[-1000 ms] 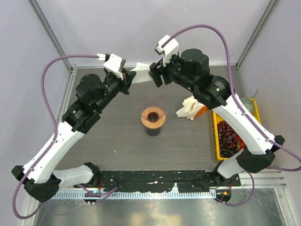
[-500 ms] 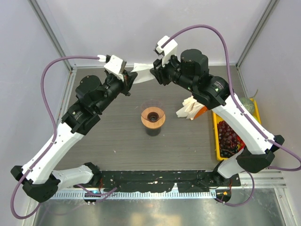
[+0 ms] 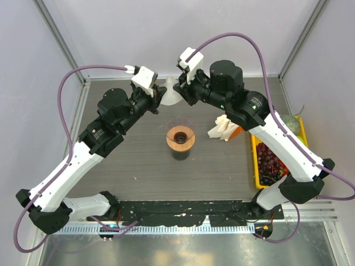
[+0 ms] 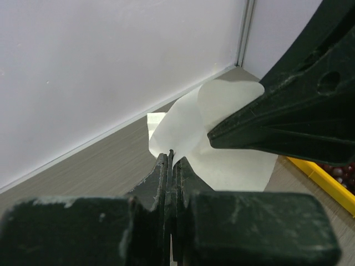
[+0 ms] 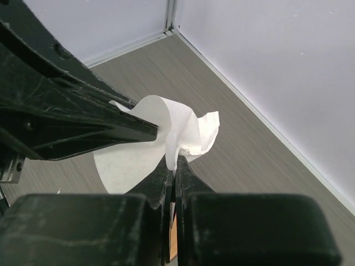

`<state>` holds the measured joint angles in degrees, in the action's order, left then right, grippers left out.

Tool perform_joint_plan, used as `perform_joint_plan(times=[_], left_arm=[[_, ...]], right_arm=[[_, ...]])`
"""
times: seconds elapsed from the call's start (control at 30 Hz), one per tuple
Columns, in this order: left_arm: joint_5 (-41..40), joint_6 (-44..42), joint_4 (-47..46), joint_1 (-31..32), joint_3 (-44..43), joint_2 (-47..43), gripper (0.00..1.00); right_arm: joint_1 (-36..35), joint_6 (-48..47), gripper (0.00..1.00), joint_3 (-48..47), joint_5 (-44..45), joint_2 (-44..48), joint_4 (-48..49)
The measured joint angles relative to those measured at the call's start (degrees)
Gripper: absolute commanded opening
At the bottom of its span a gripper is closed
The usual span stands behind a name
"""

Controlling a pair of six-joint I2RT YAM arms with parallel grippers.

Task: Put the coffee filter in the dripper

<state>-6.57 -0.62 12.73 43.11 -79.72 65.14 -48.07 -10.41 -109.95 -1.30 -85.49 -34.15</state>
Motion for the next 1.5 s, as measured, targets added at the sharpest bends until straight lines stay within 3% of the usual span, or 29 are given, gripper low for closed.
perform_joint_plan(times=[0.23, 0.27, 0.3, 0.37, 0.53, 0.63, 0.8, 1.03, 1.3, 1.5], left_arm=[[-1.22, -0.02, 0.09, 0.02, -0.59, 0.42, 0.00], [-1.20, 0.04, 0.07, 0.00, -0.72, 0.42, 0.00], [-1.07, 0.11, 0.04, 0.00, -0.81, 0.42, 0.00], [-0.66, 0.13, 0.07, 0.00, -0.85, 0.42, 0.00], [6.16, 2.36, 0.09, -2.86, -0.63, -0.20, 0.00], [15.37, 5.49, -0.44, -8.92, 0.46, -2.19, 0.00], [39.52, 11.02, -5.16, -20.31, 0.76, -3.50, 0.00], [68.43, 15.30, -13.40, -21.33, 0.13, -0.63, 0.00], [78.07, 15.23, -17.18, -19.78, 0.31, -0.15, 0.00], [79.67, 14.91, -15.89, -19.21, 0.28, 0.50, 0.00]], right_arm=[[-0.28, 0.07, 0.05, 0.04, -0.63, 0.28, -1.40], [-0.28, 0.07, 0.20, 0.07, -0.83, 0.46, -1.44], [-0.31, 0.11, 0.63, 0.24, -1.18, 0.70, -1.36], [-0.31, 0.70, 0.85, 0.52, -2.47, 1.27, -1.40], [3.32, 1.88, 0.93, 0.96, -12.37, 3.87, -0.57], [11.74, 3.06, 0.99, 1.01, -25.46, 6.97, 0.39], [20.09, -3.23, 0.99, 0.35, -38.12, 10.21, -4.07], [18.29, -14.93, 0.94, -1.22, -46.66, 9.51, -17.09], [8.68, -21.59, 0.67, -1.01, -42.95, 6.62, -21.59], [6.51, -24.87, 0.61, 0.94, -37.18, 8.15, -20.72]])
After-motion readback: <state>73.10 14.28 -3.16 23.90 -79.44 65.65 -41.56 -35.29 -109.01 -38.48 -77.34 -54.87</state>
